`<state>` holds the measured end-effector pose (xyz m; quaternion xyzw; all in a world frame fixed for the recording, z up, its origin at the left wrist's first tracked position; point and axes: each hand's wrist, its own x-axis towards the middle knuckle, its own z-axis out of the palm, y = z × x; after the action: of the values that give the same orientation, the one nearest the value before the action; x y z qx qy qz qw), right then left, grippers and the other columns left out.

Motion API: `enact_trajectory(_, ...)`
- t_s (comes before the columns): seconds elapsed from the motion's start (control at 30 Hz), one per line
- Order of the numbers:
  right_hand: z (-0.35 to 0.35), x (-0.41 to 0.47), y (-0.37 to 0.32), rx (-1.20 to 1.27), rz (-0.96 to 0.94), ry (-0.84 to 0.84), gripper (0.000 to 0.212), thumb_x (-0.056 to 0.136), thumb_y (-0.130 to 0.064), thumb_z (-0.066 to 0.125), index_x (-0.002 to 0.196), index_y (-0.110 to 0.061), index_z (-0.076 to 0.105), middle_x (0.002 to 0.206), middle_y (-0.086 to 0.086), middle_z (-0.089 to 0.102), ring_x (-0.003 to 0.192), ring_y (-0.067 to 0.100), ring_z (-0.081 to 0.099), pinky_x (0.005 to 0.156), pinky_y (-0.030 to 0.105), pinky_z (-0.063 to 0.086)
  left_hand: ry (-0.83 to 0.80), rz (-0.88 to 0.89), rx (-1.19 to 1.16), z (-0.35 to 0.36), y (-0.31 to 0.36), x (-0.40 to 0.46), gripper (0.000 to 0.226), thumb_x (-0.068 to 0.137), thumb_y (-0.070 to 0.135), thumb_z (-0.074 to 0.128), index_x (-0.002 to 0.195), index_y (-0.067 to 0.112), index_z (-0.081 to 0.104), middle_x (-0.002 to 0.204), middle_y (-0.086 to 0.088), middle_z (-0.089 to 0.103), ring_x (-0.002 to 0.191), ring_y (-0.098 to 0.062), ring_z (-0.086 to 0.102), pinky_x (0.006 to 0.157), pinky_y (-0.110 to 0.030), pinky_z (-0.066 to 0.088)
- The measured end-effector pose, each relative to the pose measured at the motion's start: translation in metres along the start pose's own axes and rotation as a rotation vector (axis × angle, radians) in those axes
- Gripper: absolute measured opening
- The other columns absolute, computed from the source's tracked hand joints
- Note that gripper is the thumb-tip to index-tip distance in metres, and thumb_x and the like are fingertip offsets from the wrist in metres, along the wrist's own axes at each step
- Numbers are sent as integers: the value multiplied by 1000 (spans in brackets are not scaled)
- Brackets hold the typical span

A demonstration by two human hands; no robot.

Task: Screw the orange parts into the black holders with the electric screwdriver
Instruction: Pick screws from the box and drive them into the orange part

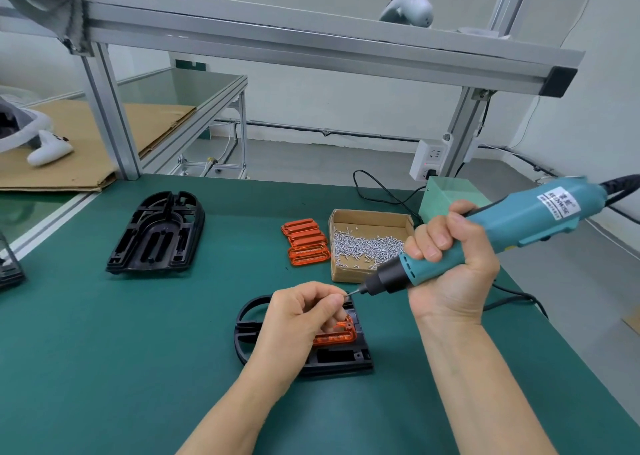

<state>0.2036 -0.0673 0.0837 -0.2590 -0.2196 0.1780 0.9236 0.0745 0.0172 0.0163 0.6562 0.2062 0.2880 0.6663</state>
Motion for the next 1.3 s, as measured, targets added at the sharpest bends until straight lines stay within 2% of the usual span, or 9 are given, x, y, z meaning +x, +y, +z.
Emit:
enact_trajectory(0.2, -3, -2, 4, -17, 9, -58, 16, 77, -6, 46, 80, -19, 54, 51, -7, 38, 39, 6, 35, 44, 20, 36, -33, -49, -4, -2, -3, 3, 21, 90, 5, 60, 77, 15, 73, 64, -2, 67, 56, -8, 55, 58, -17, 48)
enact_trajectory(0.53, 1, 3, 3, -19, -9, 67, 14, 76, -12, 51, 85, -22, 54, 52, -8, 38, 45, 7, 36, 50, 19, 39, 92, 27, -64, 1, 1, 3, 19, 84, 1, 66, 78, 17, 76, 70, -8, 71, 55, -10, 53, 59, -18, 50)
enact_trajectory(0.63, 1, 4, 3, -21, 24, 10, 20, 75, -7, 48, 89, -21, 54, 53, -8, 36, 44, 7, 35, 50, 20, 39, 74, 29, -57, -1, 0, 2, 21, 87, 3, 62, 78, 17, 75, 68, -6, 70, 55, -10, 54, 58, -18, 49)
enact_trajectory(0.8, 1, 7, -3, 0, 35, -139, 20, 76, -5, 42, 85, -18, 54, 50, -8, 37, 40, 6, 34, 46, 20, 37, -61, -63, -172, -2, 2, 3, 19, 89, 3, 59, 79, 10, 73, 67, -9, 67, 56, -14, 56, 56, -22, 50)
enact_trajectory(1.0, -2, 5, 2, 2, 28, -114, 18, 76, -4, 42, 83, -17, 54, 49, -7, 37, 39, 6, 34, 45, 21, 36, -27, -27, -92, -2, -1, 3, 18, 89, 1, 59, 82, 10, 73, 68, -7, 70, 56, -10, 58, 57, -18, 49)
enact_trajectory(1.13, -5, 7, 2, 1, 33, -82, 17, 76, -5, 42, 84, -17, 52, 50, -8, 38, 40, 6, 35, 46, 20, 37, -26, -14, -46, -1, -1, 6, 18, 88, 3, 62, 85, 16, 75, 74, -4, 72, 60, -9, 59, 62, -18, 50)
enact_trajectory(1.2, -5, 9, 1, -12, 34, -78, 18, 76, -5, 43, 83, -18, 53, 50, -7, 38, 40, 6, 35, 46, 20, 37, -39, -17, -19, -2, 0, 6, 15, 85, 8, 67, 92, 20, 74, 82, -2, 74, 70, -11, 65, 68, -18, 52)
enact_trajectory(1.3, -7, 12, 1, -42, 53, -78, 18, 75, -5, 44, 82, -18, 53, 50, -7, 37, 40, 7, 35, 46, 19, 37, -27, 0, 120, -9, 0, 7, 29, 83, 14, 71, 109, 27, 68, 96, 9, 72, 87, -6, 63, 83, -19, 51)
